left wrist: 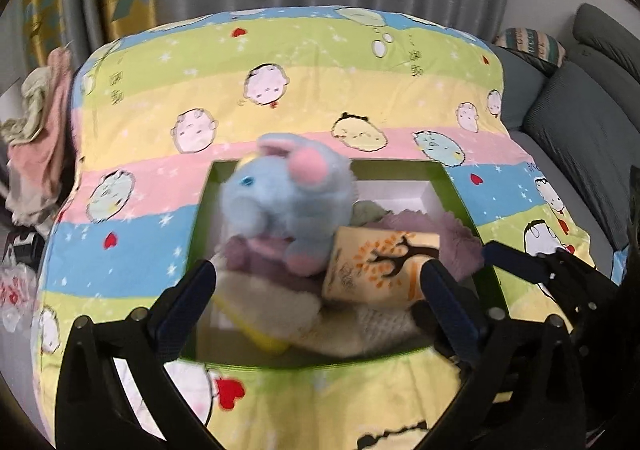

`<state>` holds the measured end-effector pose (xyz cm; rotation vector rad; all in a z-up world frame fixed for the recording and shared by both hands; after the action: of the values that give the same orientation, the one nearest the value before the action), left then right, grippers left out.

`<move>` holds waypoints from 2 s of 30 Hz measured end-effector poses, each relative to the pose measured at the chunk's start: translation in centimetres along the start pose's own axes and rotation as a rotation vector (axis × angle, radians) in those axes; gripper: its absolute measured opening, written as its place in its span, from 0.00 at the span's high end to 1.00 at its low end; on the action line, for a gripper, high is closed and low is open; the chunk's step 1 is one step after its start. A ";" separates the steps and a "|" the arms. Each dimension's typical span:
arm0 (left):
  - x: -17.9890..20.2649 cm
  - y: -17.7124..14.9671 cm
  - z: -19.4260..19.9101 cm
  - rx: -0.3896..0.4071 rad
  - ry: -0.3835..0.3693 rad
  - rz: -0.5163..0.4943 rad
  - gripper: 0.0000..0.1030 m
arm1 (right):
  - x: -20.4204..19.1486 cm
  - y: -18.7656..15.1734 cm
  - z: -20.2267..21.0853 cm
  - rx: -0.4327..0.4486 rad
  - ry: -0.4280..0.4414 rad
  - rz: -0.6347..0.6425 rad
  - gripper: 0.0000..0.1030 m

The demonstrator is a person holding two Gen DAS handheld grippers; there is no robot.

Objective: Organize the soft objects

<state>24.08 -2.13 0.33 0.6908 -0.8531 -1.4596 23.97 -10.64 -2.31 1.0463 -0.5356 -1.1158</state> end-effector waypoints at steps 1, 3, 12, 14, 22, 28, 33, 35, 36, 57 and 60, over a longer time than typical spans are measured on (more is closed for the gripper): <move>-0.4 -0.1 0.5 -0.009 0.013 0.008 0.01 | -0.1 0.0 0.5 -0.003 -0.008 0.003 0.19; -0.9 -0.2 1.2 -0.028 0.036 0.019 0.01 | -0.3 0.0 1.2 -0.020 -0.025 0.007 0.19; -1.7 -1.2 4.3 -0.105 0.130 0.040 0.01 | -0.7 -0.1 3.2 -0.084 -0.111 0.009 0.15; -1.7 -1.3 4.7 -0.117 0.112 0.061 0.01 | -0.9 0.0 3.6 -0.091 -0.103 0.006 0.15; -2.6 -1.6 5.2 -0.180 0.140 0.085 0.01 | -0.9 0.4 4.2 -0.148 -0.145 0.002 0.15; -4.0 -1.9 5.7 -0.191 0.192 0.093 0.01 | -0.4 0.3 4.3 -0.166 -0.175 -0.001 0.15; -5.0 -2.4 5.4 -0.208 0.228 0.078 0.01 | -0.1 0.7 4.4 -0.161 -0.169 -0.038 0.15; -5.1 -2.5 5.2 -0.214 0.230 0.080 0.01 | -0.2 0.9 4.4 -0.158 -0.170 -0.033 0.15; -5.1 -2.6 5.1 -0.218 0.231 0.079 0.01 | -0.3 1.0 4.4 -0.158 -0.170 -0.031 0.15; -3.3 -3.0 3.1 -0.261 0.210 0.049 0.01 | 0.4 1.0 3.7 -0.165 -0.187 -0.010 0.15; -3.4 -3.0 3.0 -0.265 0.210 0.052 0.01 | 0.5 0.9 3.6 -0.167 -0.191 -0.009 0.15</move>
<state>20.15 1.48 -0.81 0.6045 -0.5018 -1.3942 21.72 -12.47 0.00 0.8029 -0.5791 -1.2541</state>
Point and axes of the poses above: each gripper's, at about its wrist camera, not at the fingertips, and z roughly against the way its jaws point, x to its right, y to its top, the point moved 7 cm from there along -z, roughly the way its jaws point, and after that the axes turned 14 degrees about x, right-handed, at the moved point
